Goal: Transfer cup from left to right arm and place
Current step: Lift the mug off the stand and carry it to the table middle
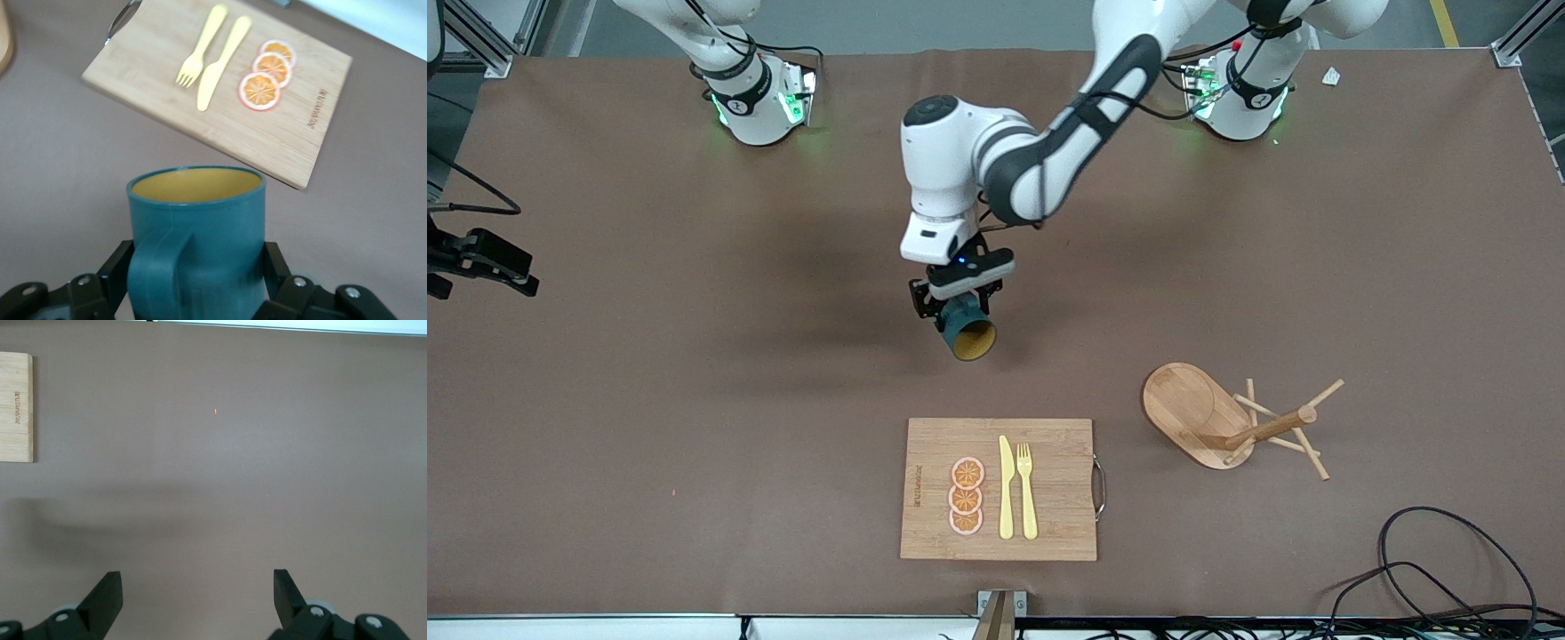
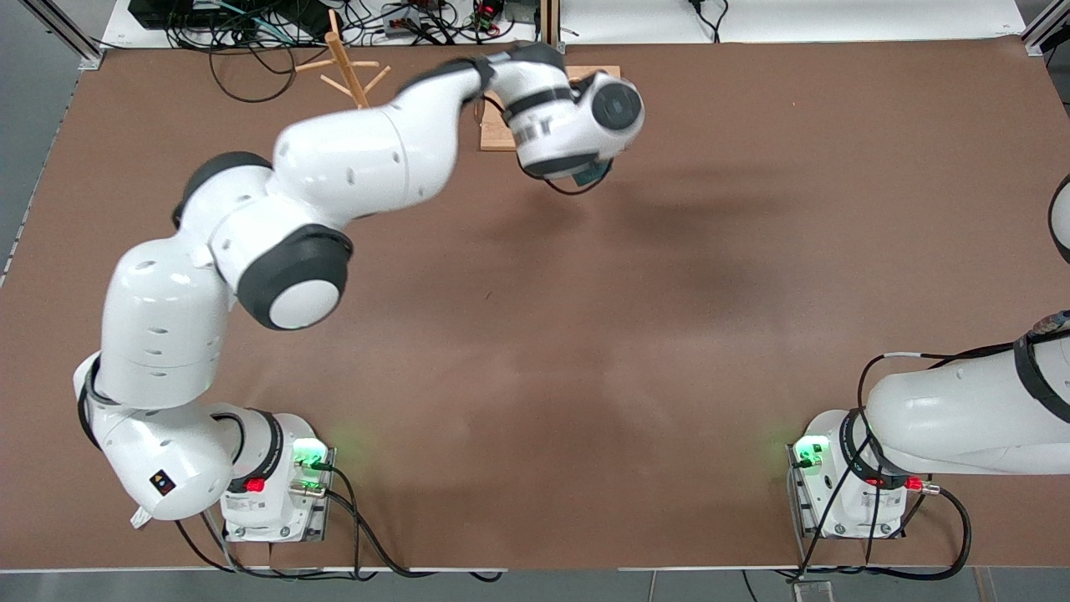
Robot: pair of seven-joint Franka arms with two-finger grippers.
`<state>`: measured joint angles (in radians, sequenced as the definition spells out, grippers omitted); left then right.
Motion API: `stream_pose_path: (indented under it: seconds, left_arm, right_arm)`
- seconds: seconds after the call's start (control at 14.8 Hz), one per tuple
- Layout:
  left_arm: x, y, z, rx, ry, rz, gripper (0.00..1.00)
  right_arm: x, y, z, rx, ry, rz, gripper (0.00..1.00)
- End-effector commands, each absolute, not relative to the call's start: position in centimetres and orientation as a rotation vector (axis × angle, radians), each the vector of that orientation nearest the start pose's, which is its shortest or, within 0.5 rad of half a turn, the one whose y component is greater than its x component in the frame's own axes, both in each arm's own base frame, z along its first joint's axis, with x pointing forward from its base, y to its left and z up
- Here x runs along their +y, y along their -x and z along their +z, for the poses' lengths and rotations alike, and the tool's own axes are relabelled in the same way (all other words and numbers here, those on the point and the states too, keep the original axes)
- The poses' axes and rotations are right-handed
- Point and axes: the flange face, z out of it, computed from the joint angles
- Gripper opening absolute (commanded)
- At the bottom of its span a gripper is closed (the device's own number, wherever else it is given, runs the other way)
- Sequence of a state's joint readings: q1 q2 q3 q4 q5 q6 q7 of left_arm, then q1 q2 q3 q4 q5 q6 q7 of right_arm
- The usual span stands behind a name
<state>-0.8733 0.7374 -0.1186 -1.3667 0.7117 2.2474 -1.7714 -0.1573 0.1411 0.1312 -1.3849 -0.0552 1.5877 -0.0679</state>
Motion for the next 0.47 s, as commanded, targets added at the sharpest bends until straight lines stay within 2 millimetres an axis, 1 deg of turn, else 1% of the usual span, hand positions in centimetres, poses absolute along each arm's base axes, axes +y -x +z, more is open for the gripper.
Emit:
stream_pose_path:
  seconds: [0.0,0.07,0.14,0.27,0.41]
  left_arm:
    - [-62.8,-42.4,26.6,-0.411,2.940,-1.070,0.37]
    - [-63.0,-41.9,24.7,-0.333,2.878,-1.190,0.38]
    - [-63.7,-40.4,22.6,-0.260,2.826,-1.310,0.38]
    - [-63.9,-38.5,18.7,-0.203,2.713,-1.401,0.38]
    - [-64.6,-36.3,17.1,-0.147,2.661,-1.435,0.38]
  right_arm:
    - [-2.6,-59.4,63.7,-0.064,3.194,-0.091,1.00]
    - [-2.6,-59.5,63.6,-0.066,3.195,-0.091,1.00]
    - [-2.6,-59.4,63.7,-0.066,3.194,-0.094,1.00]
    - [-2.6,-59.5,63.7,-0.067,3.194,-0.101,1.00]
    - [-2.6,-59.5,63.7,-0.067,3.194,-0.106,1.00]
